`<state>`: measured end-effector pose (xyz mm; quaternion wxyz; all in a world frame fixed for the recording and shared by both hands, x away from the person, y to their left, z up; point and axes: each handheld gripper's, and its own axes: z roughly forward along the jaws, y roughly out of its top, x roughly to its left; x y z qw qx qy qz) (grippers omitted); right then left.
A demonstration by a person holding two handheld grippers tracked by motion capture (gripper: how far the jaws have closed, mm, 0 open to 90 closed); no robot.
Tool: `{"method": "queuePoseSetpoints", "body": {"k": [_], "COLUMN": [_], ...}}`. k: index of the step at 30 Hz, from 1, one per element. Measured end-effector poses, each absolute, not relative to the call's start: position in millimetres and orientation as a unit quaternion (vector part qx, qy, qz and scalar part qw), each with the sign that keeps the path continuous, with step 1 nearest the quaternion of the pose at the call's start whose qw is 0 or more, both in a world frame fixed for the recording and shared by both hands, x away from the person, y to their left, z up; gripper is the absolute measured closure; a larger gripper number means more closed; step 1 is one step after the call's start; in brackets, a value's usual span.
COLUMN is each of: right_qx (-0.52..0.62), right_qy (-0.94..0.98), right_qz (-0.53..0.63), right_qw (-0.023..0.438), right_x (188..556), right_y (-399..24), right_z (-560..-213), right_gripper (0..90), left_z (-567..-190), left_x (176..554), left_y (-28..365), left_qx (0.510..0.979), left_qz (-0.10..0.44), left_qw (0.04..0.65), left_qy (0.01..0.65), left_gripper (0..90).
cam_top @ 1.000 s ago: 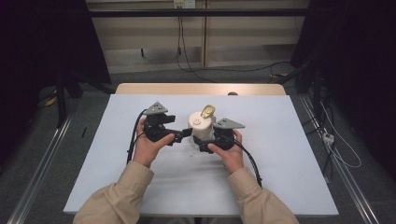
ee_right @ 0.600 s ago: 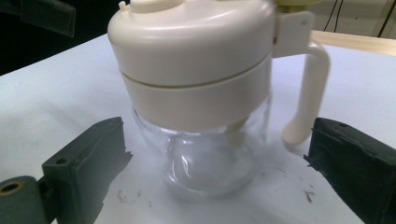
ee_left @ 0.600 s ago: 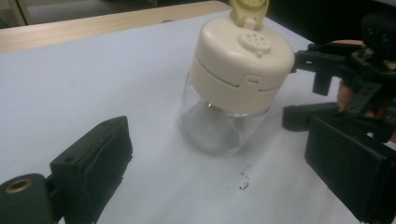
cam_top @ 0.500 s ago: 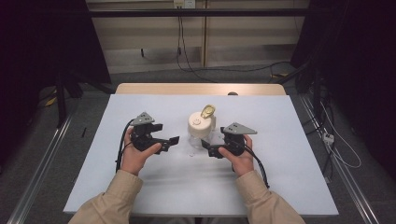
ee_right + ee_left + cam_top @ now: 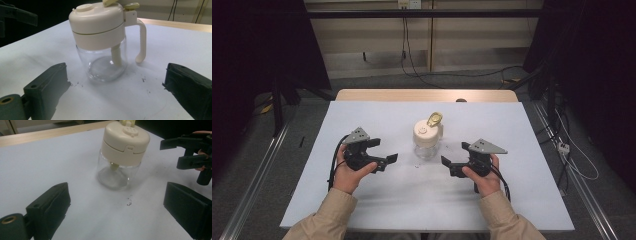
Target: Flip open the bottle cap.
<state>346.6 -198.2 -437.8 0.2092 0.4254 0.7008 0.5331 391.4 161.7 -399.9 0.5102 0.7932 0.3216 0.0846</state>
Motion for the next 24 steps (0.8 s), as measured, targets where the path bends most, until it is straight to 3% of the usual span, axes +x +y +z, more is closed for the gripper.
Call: {"method": "queuePoseSetpoints", "body": {"k": [24], "right_qx": [0.427], "right_qy": [0.7], "right_qz": [0.524], "right_qw": [0.232], "right_x": [312.3], "right_y": [-228.6], "right_z": [-436.2], "right_gripper": [4.8], "left_z": [-416.9], "left_x": [374.8], "left_y": [203.4], "left_qx": [0.779], "left_qz": [0.089], "left_qw": [0.517], "left_qy": [0.342], "left_gripper": [6.4]}}
